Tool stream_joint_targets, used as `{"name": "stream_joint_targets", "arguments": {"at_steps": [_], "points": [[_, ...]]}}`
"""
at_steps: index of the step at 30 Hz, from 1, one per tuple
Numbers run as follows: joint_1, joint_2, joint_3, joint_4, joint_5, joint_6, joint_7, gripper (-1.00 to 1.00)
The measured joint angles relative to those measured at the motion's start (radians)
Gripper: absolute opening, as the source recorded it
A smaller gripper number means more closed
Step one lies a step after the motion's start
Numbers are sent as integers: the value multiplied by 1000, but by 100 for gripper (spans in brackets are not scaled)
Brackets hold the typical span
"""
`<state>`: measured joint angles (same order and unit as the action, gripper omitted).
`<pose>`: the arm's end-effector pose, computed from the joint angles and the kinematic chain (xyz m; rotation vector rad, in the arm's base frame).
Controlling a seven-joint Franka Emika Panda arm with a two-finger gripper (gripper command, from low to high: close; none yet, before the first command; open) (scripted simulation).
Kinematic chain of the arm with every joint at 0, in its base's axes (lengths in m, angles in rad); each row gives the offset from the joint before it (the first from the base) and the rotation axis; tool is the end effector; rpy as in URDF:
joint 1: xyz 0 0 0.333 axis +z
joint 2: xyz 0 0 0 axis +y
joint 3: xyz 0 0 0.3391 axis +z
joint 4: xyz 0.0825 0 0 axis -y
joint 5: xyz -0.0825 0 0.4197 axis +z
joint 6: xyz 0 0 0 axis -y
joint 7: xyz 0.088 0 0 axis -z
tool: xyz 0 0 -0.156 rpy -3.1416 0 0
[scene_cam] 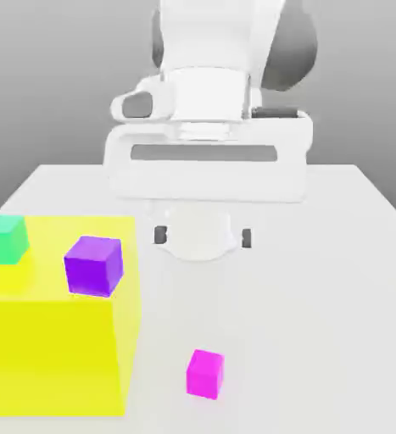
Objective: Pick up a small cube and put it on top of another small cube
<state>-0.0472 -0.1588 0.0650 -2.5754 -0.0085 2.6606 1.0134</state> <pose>0.4909 0.0080 0.2912 -2.6559 1.4305 -0.3326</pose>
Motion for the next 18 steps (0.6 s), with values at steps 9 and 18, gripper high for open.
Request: {"name": "stream_joint_targets", "arguments": {"at_steps": [9, 18], "points": [[12, 326, -8, -107, -25, 196, 107, 0], [38, 497, -38, -78, -48, 332, 127, -100]]}}
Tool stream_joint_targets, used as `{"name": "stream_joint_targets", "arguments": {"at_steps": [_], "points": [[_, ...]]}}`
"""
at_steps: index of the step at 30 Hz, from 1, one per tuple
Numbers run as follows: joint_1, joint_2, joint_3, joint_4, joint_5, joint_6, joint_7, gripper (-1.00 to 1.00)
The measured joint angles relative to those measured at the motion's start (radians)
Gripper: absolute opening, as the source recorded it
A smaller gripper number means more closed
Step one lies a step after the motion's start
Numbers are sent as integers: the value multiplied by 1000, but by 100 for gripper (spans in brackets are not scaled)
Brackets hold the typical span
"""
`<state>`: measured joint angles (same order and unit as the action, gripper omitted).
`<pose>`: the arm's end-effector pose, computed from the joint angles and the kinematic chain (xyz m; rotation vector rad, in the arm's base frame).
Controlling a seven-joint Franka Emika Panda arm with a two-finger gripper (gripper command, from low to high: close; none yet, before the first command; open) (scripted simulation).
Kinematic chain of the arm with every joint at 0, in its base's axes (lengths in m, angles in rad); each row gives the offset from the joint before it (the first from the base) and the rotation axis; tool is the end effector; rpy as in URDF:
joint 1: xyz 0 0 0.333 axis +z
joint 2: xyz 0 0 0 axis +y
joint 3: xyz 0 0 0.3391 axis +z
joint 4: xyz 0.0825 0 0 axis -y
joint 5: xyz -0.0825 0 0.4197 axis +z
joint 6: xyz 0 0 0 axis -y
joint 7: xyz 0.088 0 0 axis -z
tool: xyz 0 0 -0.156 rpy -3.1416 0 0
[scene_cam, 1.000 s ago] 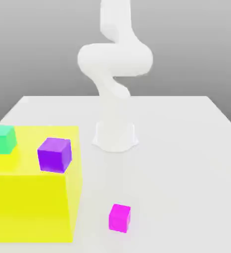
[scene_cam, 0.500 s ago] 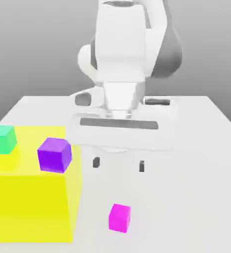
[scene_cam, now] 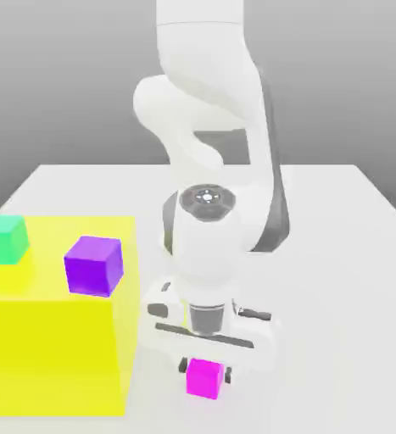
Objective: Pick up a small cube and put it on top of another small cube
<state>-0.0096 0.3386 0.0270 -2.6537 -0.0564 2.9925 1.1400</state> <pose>0.4223 0.0127 0.0668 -2.7032 1.5991 -0.0002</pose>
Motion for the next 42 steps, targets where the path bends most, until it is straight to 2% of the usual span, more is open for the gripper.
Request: {"name": "stream_joint_targets", "arguments": {"at_steps": [3, 9, 14, 18, 23, 33, 35, 38, 39, 42], "points": [[0, 1, -1, 0, -1, 2, 1, -100], [-16, -190, 24, -36, 33, -151, -24, -100], [-48, -285, 36, 105, 217, -247, -97, -100], [-71, -373, -3, 237, 346, -375, -89, -100], [-197, -467, -64, 292, 297, -559, 96, -100], [-443, -637, -147, 358, 115, -914, 521, -100], [-482, -634, -147, 323, 51, -930, 587, -100], [-497, -592, -149, 252, 28, -838, 609, -100], [-498, -575, -150, 228, 27, -799, 609, 100], [-498, -575, -150, 228, 27, -799, 609, 100]]}}
